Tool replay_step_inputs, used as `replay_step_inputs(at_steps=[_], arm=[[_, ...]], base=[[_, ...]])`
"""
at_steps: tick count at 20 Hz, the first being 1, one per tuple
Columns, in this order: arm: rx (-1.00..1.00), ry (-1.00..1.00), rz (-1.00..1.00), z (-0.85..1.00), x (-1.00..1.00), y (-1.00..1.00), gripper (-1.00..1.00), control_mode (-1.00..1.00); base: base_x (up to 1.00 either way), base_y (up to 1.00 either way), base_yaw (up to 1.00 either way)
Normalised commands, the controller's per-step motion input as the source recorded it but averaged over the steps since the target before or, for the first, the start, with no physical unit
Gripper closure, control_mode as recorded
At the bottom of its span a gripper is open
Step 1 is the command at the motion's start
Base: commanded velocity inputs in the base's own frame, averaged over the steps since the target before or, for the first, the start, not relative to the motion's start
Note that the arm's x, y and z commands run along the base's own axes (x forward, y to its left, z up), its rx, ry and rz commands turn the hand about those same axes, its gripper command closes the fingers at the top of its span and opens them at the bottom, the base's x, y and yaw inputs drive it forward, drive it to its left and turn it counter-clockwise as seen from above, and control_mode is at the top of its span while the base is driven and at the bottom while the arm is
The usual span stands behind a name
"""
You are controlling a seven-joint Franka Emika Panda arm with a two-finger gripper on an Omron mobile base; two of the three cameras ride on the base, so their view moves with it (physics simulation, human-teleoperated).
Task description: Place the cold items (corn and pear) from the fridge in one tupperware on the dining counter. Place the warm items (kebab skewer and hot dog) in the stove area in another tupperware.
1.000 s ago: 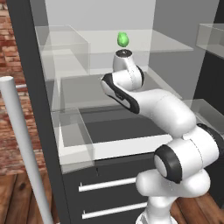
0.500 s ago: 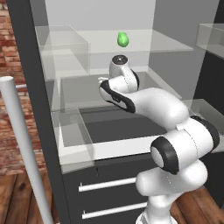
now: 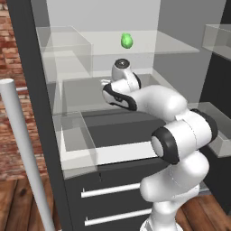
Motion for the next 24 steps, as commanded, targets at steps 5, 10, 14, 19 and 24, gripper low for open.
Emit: replay_step_inputs(at_steps=[5,10,14,19,24], arm=[[0.00,0.03,0.00,-0.08,0.47,0.00,-1.00,-1.00],[0.00,0.00,0.00,-0.14,0.38,0.00,-1.00,-1.00],[0.00,0.00,0.00,-0.11,0.26,0.05,-1.00,-1.00],[0.00,0.00,0.00,-0.11,0.20,0.10,-1.00,-1.00],[0.00,0.00,0.00,-0.23,0.04,0.06,-1.00,-1.00]], base=[[0.00,0.00,0.00],[0.00,0.00,0.00],[0.00,0.00,0.00],[0.00,0.00,0.00],[0.00,0.00,0.00]])
